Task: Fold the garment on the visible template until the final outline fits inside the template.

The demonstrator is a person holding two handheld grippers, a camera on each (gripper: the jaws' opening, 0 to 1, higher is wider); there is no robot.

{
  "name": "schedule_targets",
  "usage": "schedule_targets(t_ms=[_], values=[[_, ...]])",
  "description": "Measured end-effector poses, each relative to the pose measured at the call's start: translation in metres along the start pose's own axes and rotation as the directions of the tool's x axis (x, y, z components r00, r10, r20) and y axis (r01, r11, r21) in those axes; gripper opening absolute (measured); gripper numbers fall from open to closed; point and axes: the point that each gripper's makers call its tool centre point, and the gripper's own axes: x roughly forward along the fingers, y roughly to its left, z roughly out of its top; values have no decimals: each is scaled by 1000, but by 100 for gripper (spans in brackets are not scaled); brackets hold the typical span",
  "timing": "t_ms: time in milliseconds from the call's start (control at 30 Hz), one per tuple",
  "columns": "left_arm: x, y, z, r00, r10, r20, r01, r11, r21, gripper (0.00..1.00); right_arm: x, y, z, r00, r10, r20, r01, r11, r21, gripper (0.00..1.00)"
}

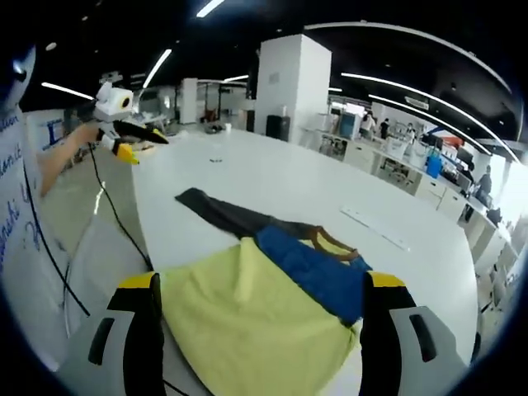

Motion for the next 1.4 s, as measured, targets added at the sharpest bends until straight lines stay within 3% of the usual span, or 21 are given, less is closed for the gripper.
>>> schedule_targets(t_ms=[100, 267, 333, 433, 567, 633, 667, 767, 867, 933, 1033, 1100, 1133, 1200, 1333, 1400], values=[[3, 10, -6, 1000, 0, -4, 0, 999, -33, 76, -9, 3, 5, 1000, -6, 10, 6, 1000, -6, 100], [9, 31, -26, 997, 41, -66, -46, 996, -75, 70, -24, 5, 8, 999, -32, 9, 32, 999, -22, 100], [12, 36, -40, 994, 22, -110, -40, 986, -159, 72, -31, 1, 7, 999, -46, 16, 47, 999, -22, 100], [19, 46, -47, 996, 14, -86, -34, 970, -242, 67, -40, 0, 4, 997, -69, 17, 69, 997, -15, 100], [26, 67, -61, 997, 16, -82, -44, 933, -357, 60, -48, 0, 2, 995, -97, 16, 97, 995, -1, 100], [27, 84, -67, 996, 46, -79, -75, 909, -410, 55, -52, -1, 1, 994, -109, 17, 109, 994, 13, 100], [28, 93, -72, 996, 47, -80, -79, 888, -453, 53, -53, -1, 2, 993, -117, 18, 117, 993, 14, 100], [28, 114, -83, 994, 54, -99, -97, 856, -508, 50, -55, -1, 1, 991, -132, 11, 132, 991, 11, 100], [28, 125, -96, 990, 47, -136, -119, 798, -591, 47, -57, -2, 1, 990, -141, 9, 141, 990, 14, 100], [29, 139, -104, 988, 66, -138, -138, 779, -612, 44, -58, -2, 1, 990, -143, 7, 142, 990, 20, 100], [30, 144, -109, 988, 75, -135, -147, 735, -662, 36, -59, 0, 4, 990, -140, 18, 140, 990, 34, 100], [32, 145, -116, 985, 82, -152, -163, 724, -671, 35, -58, 0, 5, 990, -143, 13, 143, 989, 29, 100], [31, 155, -126, 981, 75, -180, -178, 716, -675, 34, -58, 1, 6, 990, -141, 12, 140, 990, 26, 100], [33, 159, -135, 975, 75, -212, -200, 718, -666, 33, -57, 3, 9, 992, -128, 24, 127, 991, 35, 100], [37, 164, -153, 961, 61, -269, -232, 704, -671, 30, -54, 4, 13, 993, -115, 40, 113, 992, 58, 100], [41, 167, -157, 960, 48, -275, -234, 677, -698, 29, -53, 4, 12, 992, -121, 28, 119, 992, 43, 100]])
